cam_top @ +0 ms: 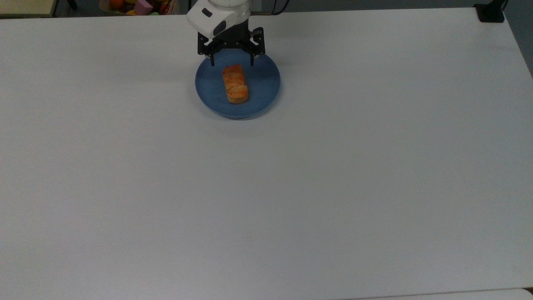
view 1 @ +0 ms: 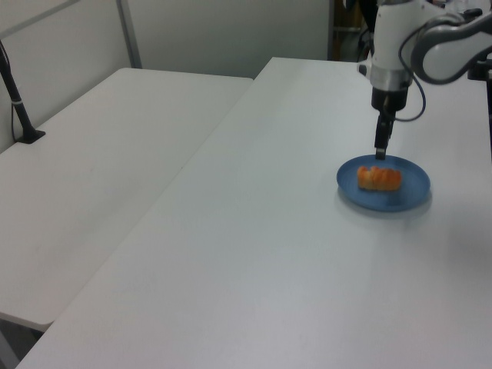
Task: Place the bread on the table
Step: 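Lower the open gripper around the bread roll and close it, then lift the gripped bread roll up off the blue plate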
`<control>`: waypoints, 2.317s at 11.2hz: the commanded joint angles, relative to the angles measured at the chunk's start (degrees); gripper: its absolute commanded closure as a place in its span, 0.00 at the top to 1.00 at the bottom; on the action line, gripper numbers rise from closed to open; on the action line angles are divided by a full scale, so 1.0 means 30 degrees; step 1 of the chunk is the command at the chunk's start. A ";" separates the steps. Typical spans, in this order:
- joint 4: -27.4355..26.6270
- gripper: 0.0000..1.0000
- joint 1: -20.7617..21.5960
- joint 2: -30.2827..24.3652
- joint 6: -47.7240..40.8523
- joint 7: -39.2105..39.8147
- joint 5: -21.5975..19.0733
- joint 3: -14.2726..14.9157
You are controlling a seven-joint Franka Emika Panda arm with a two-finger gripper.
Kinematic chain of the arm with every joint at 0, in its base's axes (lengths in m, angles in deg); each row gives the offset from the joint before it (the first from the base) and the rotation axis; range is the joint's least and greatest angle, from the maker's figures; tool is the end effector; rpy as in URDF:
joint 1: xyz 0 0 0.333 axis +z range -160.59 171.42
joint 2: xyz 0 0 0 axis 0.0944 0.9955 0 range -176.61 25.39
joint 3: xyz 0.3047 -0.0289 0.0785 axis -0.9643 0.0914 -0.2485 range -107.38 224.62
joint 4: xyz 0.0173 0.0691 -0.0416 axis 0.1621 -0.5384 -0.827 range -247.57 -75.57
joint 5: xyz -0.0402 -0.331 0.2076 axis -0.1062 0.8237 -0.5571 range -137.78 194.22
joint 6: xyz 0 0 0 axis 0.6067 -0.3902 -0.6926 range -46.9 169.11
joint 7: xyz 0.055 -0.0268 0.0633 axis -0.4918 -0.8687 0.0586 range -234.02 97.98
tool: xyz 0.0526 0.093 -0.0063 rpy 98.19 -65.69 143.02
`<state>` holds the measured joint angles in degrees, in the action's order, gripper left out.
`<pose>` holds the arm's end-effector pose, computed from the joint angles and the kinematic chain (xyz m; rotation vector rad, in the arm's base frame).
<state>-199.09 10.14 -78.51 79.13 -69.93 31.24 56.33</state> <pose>0.5145 0.0615 0.3961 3.0915 0.1845 0.0164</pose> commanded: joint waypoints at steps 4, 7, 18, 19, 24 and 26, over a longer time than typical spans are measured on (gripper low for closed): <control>-0.0910 1.00 0.0214 0.1786 0.2328 -0.0128 0.0047 0.0207; -0.0940 0.97 0.0185 0.2286 0.2825 -0.0068 0.0077 0.0207; -0.0911 0.41 0.0097 0.2550 0.3091 -0.0068 0.0077 0.0207; -0.0882 0.41 0.0068 0.2492 0.2975 -0.0097 0.0077 0.0207; -0.0269 0.41 0.0038 0.1615 0.1194 -0.0068 0.0077 0.0207; 0.0055 0.41 0.0125 0.1030 -0.0038 -0.0038 0.0106 0.0207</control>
<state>-199.73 9.96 -72.18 83.90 -69.96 31.29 56.47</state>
